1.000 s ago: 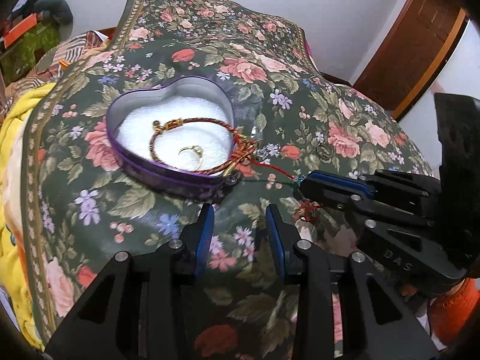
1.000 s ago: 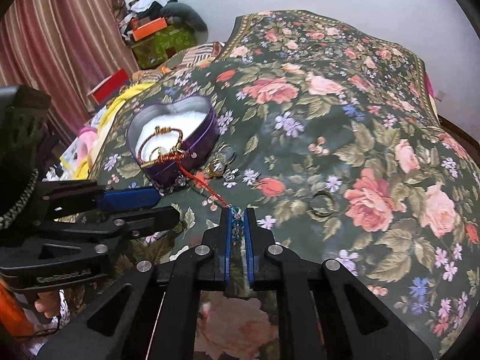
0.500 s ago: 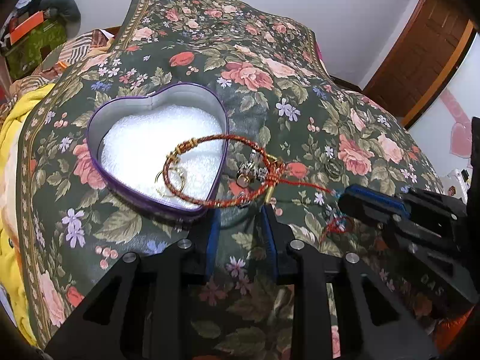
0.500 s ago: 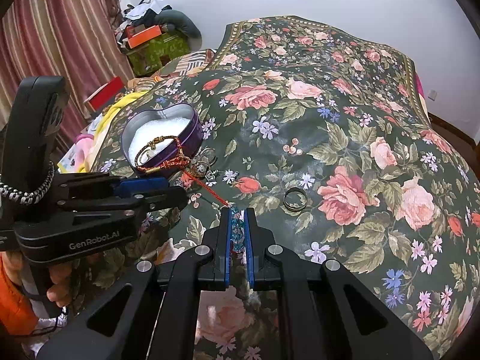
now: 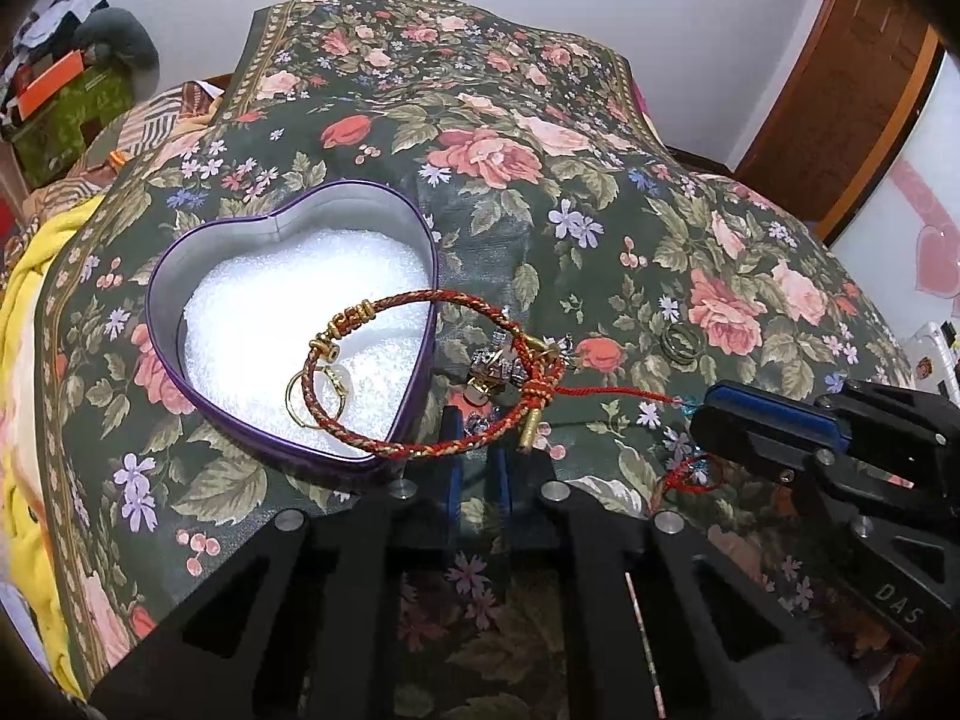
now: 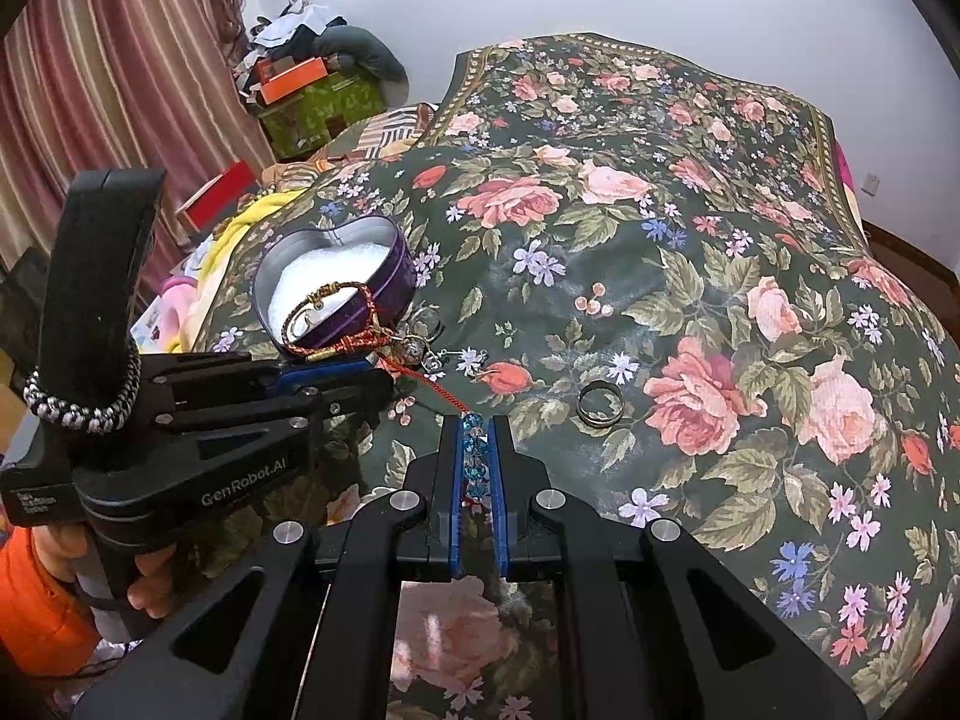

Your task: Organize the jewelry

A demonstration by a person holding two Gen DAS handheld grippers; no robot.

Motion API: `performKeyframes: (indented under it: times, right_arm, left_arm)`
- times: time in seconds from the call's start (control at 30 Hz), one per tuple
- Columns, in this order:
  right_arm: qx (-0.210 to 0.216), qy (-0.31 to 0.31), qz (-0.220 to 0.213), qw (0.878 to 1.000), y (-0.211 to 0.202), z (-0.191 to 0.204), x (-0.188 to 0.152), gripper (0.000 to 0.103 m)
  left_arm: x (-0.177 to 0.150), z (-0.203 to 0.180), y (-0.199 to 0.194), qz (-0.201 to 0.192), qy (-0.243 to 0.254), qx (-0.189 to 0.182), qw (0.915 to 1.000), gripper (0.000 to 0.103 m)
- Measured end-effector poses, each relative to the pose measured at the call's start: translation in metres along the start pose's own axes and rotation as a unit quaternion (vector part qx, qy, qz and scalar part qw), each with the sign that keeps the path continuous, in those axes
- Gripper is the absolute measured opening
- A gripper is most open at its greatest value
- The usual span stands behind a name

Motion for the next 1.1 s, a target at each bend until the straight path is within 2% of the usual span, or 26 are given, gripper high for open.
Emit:
performKeyframes:
  times: [0.37,0.77,1.1]
  right_arm:
    - [-0.001,-0.015,-0.037,0.999,-0.019,0.013,0.032,0.007]
    - [0.006,-0.067,-0.083,0.994,-0.032,0.06,0.084,0.007]
    - [0.006,-0.073,-0.099,0.992,-0.031,0.067,0.114,0.007]
  left_arm:
    - [-0.012,0.002,-0.021,-0.006,-0.003,0.0,1.0,0.008]
    - [-0.002,0.03,-0.081,-0.061,-0.024,0.004,0.9978,0.008]
    - [0.017,0.058,-0.115,-0.102,-0.031,0.026,0.994,0.008]
Point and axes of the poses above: each gripper's, at about its wrist camera, not at the fingertips, and y roughly the way its jaws point, z to its left, x to its top, the point moved 10 cm from there along y, roughly the way its jaws point, and after that the axes turned 2 degrees about z, right-handed, at the moved point
